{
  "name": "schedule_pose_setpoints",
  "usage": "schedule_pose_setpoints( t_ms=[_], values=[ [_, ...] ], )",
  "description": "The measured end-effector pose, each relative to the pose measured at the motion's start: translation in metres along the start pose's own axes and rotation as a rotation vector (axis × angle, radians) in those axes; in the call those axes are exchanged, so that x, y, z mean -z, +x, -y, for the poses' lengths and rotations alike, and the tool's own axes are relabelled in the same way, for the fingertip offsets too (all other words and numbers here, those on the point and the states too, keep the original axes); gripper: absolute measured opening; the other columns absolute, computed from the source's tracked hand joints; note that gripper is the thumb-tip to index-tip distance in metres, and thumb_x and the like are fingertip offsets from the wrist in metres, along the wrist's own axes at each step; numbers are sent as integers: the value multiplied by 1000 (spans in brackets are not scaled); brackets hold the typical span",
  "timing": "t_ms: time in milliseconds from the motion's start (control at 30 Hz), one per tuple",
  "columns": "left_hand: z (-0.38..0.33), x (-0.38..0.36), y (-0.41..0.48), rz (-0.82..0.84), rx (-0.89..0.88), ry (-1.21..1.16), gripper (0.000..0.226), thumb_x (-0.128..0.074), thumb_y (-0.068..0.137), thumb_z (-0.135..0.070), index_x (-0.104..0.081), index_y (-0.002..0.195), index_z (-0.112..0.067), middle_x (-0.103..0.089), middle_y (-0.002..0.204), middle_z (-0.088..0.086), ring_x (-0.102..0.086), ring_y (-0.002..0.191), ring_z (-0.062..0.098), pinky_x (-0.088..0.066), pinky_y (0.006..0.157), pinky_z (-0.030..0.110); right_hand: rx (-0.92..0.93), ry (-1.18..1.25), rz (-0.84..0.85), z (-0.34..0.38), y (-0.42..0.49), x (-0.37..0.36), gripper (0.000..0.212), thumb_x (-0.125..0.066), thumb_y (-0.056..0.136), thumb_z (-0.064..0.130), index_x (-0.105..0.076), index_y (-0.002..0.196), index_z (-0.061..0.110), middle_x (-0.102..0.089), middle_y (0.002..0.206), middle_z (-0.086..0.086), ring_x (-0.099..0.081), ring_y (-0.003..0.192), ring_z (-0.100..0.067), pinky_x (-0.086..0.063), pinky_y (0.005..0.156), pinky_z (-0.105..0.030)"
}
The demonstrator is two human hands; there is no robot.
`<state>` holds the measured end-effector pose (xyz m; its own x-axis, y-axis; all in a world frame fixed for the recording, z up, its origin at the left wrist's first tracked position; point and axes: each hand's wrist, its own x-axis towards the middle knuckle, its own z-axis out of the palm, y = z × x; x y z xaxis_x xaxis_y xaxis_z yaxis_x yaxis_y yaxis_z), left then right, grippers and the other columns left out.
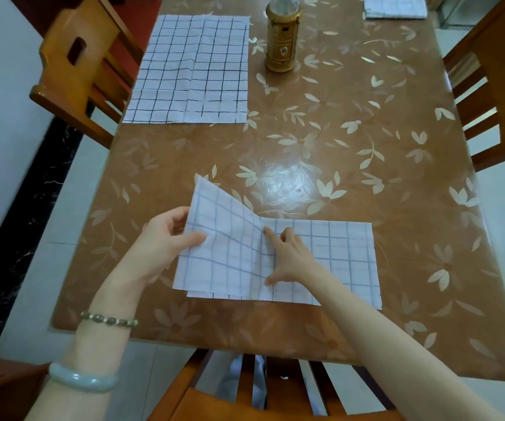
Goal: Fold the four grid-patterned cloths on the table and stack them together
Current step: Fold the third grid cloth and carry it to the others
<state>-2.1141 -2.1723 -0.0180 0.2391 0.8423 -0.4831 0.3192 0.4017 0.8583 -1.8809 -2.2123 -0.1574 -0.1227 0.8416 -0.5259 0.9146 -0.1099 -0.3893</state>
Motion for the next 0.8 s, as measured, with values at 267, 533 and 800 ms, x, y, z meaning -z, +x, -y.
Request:
schedule_pose_setpoints(
  t_ms=[267, 533, 800],
  values=[
    [-29, -88, 3, 42, -126, 62, 33, -66, 84, -2, -63, 112, -18, -70, 100, 2, -66, 90, 12, -53, 79, 23, -35, 388, -28, -16, -5, 0, 107, -81, 62, 41, -18, 148, 31, -35, 124, -4, -42, 109, -19, -43, 98, -37],
    [-18, -214, 23, 101, -174, 388, 41, -56, 87, -14, -54, 128, -14, -54, 85, -8, -54, 78, 11, -46, 68, 19, -362, 1582, -455, -94, -84, 45, 22, -54, 94, 21, -65, 100, 3, -65, 96, -18, -65, 82, -24, -55, 73, -33],
    [20, -279, 38, 156, -139, 531, 48, -58, 87, -16, -47, 134, -8, -57, 118, 6, -55, 110, 22, -43, 90, 29, -507, 1558, -368, -119, -100, 41, 23, -62, 87, 26, -66, 87, 3, -68, 75, -9, -63, 67, -21, -52, 58, -28]
  ],
)
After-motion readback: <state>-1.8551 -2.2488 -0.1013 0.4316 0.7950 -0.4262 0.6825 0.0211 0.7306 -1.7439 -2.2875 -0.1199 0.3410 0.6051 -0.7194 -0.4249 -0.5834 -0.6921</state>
